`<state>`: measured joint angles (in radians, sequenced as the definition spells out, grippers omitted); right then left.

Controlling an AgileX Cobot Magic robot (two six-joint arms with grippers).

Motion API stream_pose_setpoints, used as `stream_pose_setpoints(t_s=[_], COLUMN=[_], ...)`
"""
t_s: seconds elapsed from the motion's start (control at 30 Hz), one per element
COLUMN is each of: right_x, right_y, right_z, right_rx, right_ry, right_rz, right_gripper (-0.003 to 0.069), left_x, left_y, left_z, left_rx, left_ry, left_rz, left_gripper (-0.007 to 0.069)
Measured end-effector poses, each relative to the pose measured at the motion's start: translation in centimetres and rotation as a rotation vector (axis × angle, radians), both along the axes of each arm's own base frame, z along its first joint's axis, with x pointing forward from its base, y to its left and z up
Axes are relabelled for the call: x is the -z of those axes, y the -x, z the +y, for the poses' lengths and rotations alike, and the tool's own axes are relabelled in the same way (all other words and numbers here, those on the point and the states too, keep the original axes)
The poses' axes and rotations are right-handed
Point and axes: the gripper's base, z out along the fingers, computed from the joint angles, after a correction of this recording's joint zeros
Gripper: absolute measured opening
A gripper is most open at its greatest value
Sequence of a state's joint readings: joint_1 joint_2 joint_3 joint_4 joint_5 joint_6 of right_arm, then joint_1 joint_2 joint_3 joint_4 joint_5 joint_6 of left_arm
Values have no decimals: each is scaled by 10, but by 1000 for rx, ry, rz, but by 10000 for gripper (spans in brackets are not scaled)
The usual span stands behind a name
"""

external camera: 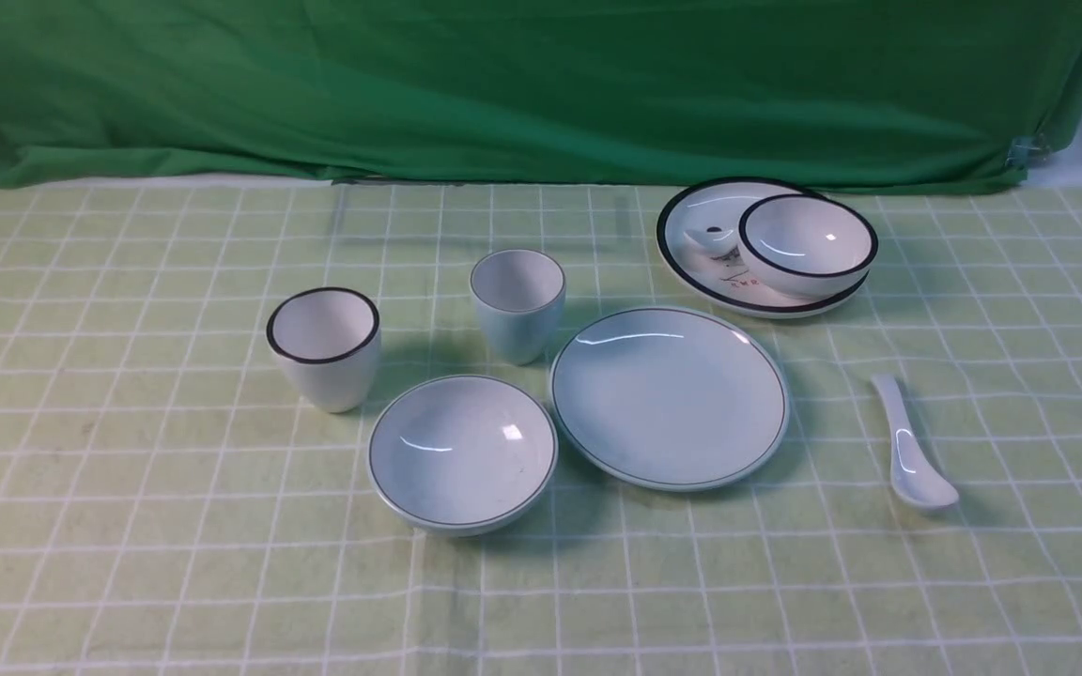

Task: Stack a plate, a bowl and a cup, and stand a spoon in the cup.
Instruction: Use the left arm to grab a blue rice bowl

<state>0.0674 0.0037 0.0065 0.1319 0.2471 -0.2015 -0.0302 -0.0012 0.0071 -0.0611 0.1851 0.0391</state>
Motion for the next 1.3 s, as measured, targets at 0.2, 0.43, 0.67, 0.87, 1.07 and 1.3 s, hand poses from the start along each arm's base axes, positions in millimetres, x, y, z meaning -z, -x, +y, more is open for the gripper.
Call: stream_pose_setpoints(t_s=[0.2, 0.43, 0.67, 0.87, 1.07, 1.3], right_x=[0, 0, 0, 0, 0, -16], right_y=[0, 0, 0, 0, 0, -3], right_z=[0, 0, 0, 0, 0, 2], right_rx=[0, 0, 0, 0, 0, 69], right_ry=[0, 1, 1, 0, 0, -441], right_rz=[0, 0, 0, 0, 0, -129], right_gripper=[244, 244, 244, 244, 245, 246], left_x=[-21, -51, -119, -134, -117, -105], left_y=[0, 4, -26, -82, -122, -138], left_z=[3, 1, -23, -48, -96, -147], left_rx=[-24, 20, 201, 380, 631, 823], left_ry=[525, 733, 259, 35, -135, -304], left_rz=[-218, -238, 253, 557, 776, 917], left_gripper=[20, 20, 20, 20, 20, 20])
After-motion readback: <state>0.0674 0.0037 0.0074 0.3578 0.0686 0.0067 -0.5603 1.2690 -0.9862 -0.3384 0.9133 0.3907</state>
